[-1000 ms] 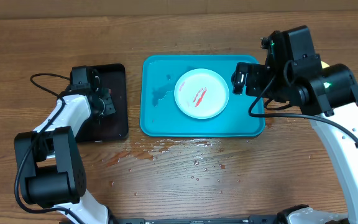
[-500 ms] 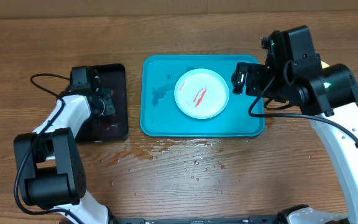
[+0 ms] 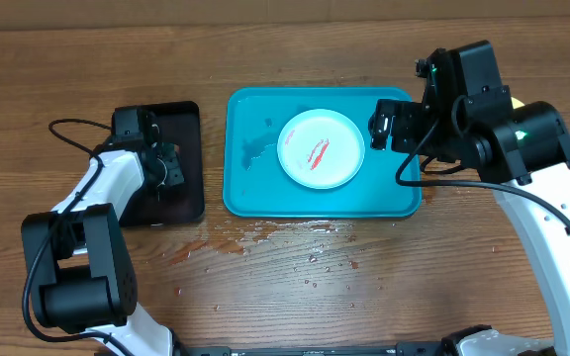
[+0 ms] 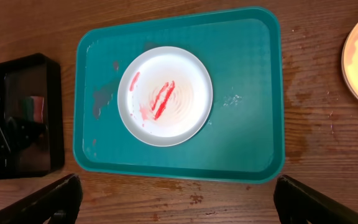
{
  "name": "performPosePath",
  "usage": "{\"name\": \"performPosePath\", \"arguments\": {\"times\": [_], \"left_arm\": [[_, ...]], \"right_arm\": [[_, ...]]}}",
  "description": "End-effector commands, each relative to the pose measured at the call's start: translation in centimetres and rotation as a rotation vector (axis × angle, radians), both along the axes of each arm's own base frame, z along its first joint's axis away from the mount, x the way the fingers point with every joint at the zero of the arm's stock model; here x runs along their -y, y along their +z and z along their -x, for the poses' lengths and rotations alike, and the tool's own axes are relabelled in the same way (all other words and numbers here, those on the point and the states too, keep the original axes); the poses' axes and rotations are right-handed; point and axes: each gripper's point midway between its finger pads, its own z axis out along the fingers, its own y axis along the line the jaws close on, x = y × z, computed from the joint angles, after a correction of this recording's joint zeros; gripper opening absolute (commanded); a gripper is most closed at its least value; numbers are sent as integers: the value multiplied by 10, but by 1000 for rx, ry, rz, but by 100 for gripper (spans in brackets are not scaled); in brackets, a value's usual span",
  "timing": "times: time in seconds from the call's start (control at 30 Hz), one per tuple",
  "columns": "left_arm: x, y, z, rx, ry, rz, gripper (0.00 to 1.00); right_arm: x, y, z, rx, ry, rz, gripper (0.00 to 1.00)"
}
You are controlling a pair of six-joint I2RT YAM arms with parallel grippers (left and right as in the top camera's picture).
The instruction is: Clean dirty plates on tray and stack at the side
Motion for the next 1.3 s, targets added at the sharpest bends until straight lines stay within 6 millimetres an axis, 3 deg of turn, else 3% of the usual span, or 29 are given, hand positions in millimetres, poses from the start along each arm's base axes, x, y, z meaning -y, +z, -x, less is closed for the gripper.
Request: {"name": "performPosePath", "arguments": {"times": [0.0, 0.27, 0.4, 0.63, 0.9, 1.27], "left_arm": [[-3, 26, -17, 71, 10, -3, 61], [-5, 61, -33, 151, 10, -13, 61], [-6, 71, -39, 194, 9, -17, 67], [-6, 61, -38, 171, 10, -14, 66], [-5, 28, -36, 100, 16, 0, 60], [-4, 15, -41, 94, 14, 7, 59]], "right_arm": [[1, 12, -1, 37, -1, -10, 100], [1, 12, -2, 39, -1, -11, 100], [1, 12, -2, 40, -1, -12, 100], [1, 12, -2, 40, -1, -11, 100], [1, 12, -2, 40, -1, -11, 100], [1, 12, -2, 40, -1, -11, 100]]}}
